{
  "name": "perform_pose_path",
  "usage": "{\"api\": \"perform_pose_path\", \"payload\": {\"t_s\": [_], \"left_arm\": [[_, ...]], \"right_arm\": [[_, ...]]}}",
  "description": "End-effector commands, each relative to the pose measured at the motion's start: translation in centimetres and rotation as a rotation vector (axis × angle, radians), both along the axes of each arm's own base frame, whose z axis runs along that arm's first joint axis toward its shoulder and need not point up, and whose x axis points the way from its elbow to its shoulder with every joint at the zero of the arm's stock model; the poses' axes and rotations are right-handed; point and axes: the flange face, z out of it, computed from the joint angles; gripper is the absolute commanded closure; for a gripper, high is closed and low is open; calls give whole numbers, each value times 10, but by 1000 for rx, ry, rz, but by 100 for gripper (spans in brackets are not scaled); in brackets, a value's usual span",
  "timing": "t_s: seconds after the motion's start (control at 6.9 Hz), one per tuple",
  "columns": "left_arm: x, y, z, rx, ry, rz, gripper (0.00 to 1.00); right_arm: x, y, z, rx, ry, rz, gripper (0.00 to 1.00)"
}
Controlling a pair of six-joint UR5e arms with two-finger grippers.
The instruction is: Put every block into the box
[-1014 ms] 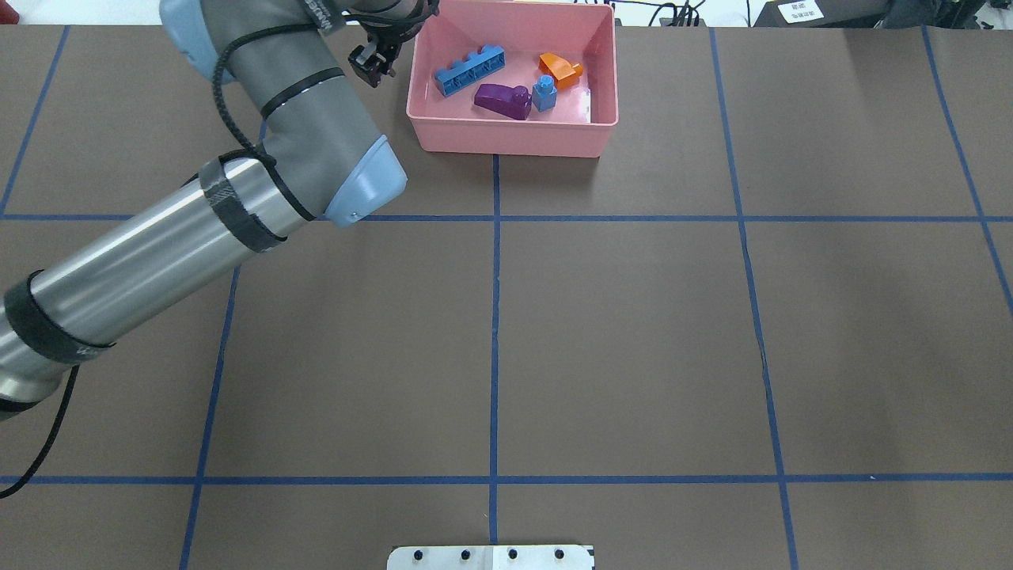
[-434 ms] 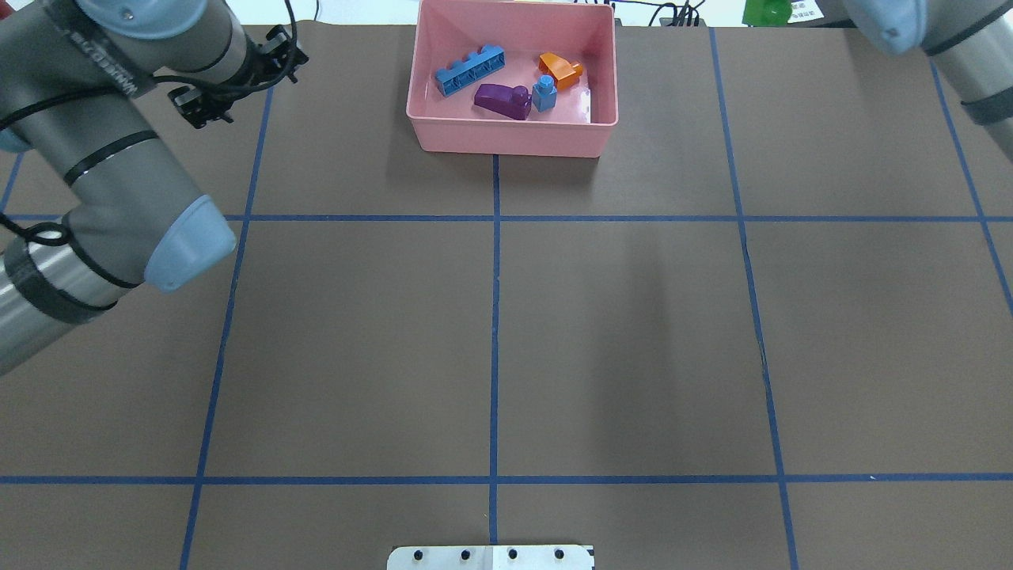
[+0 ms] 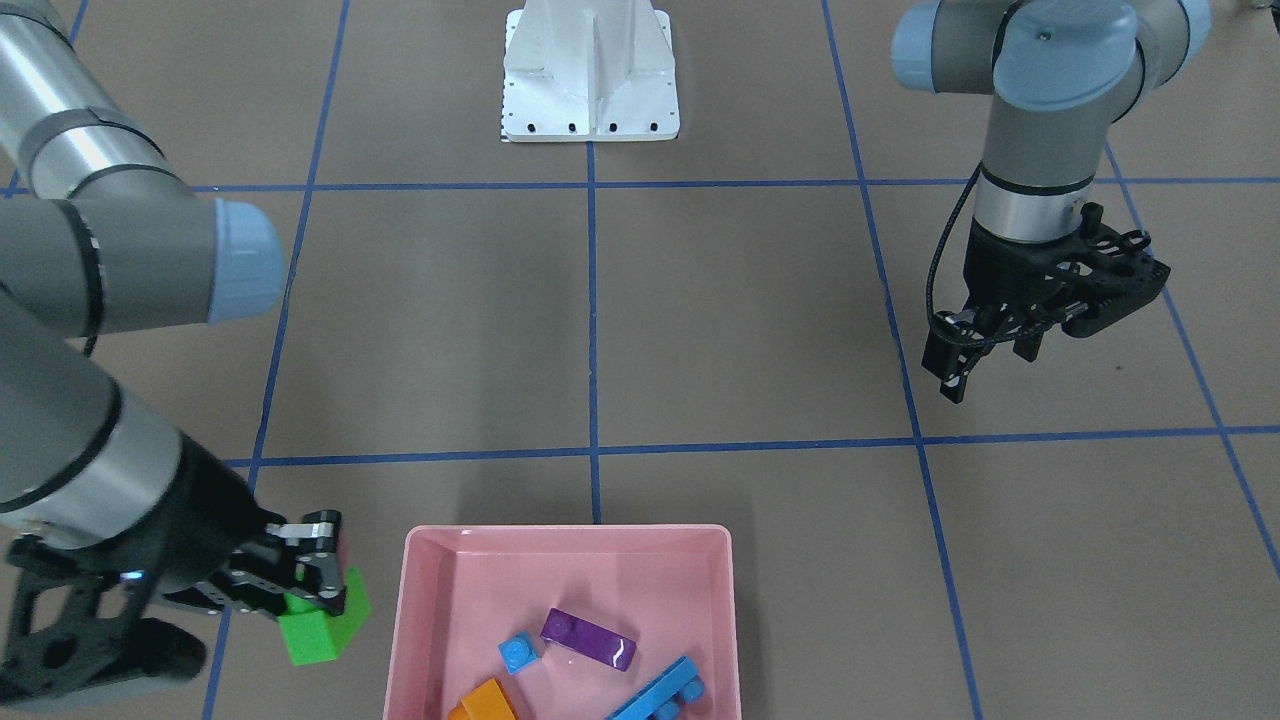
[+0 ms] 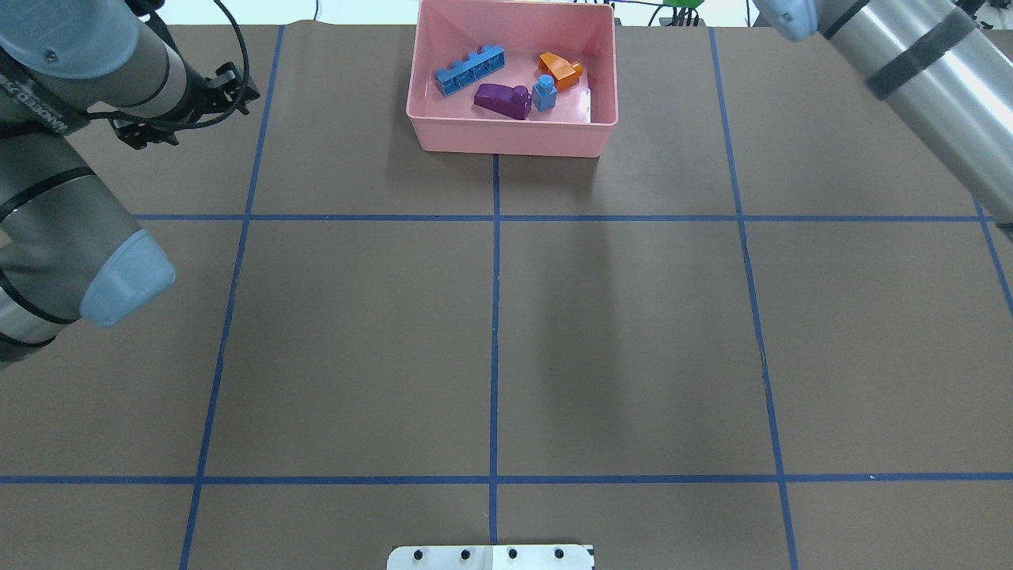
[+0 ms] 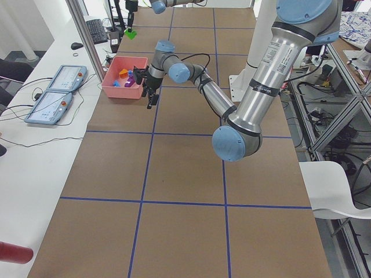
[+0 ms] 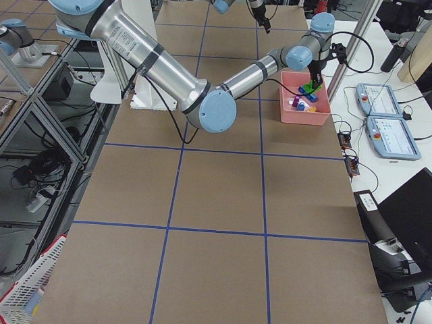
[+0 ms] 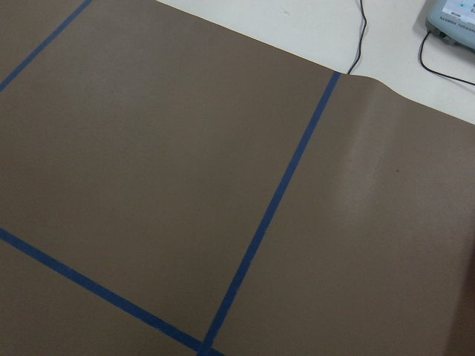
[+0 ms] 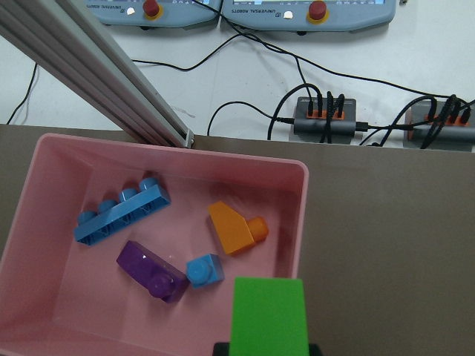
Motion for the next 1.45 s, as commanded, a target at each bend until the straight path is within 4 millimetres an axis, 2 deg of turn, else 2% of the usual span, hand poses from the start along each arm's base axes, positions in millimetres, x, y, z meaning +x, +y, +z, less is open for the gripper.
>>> {"api": "perform_pose_path", "payload": {"t_s": [0.0, 0.14, 0.29, 0.43, 0.58, 0.72, 0.87, 1.01, 1.16, 1.3], "left_arm": [[-38, 45, 27, 35, -45, 69, 0], [-47, 56, 32, 30, -49, 69, 0], [-48, 59, 37, 23, -52, 72, 0], [-48, 59, 37, 24, -53, 71, 0], [-48, 59, 36, 26, -51, 70, 0], [-48, 60, 37, 25, -51, 74, 0], [-50, 61, 42, 43, -83, 119, 0], [-52, 64, 55, 42, -115, 152, 0], [-50, 62, 65, 17, -126, 142, 0], [-54, 59, 66, 10, -119, 132, 0]], "right_arm": [[-99, 15, -26, 74, 28, 28, 100], [-128, 12, -8, 118, 22, 54, 100], [-144, 7, -14, 126, 15, 57, 100], [-147, 6, -16, 121, 16, 57, 99], [-147, 6, -18, 122, 15, 57, 12], [-144, 4, -34, 124, 1, 64, 1], [-124, -5, -48, 104, -23, 60, 1], [-94, -15, -58, 65, -24, 39, 1], [-62, -20, -71, 18, -7, 37, 1], [-15, -26, -73, 0, -8, 1, 1]]}}
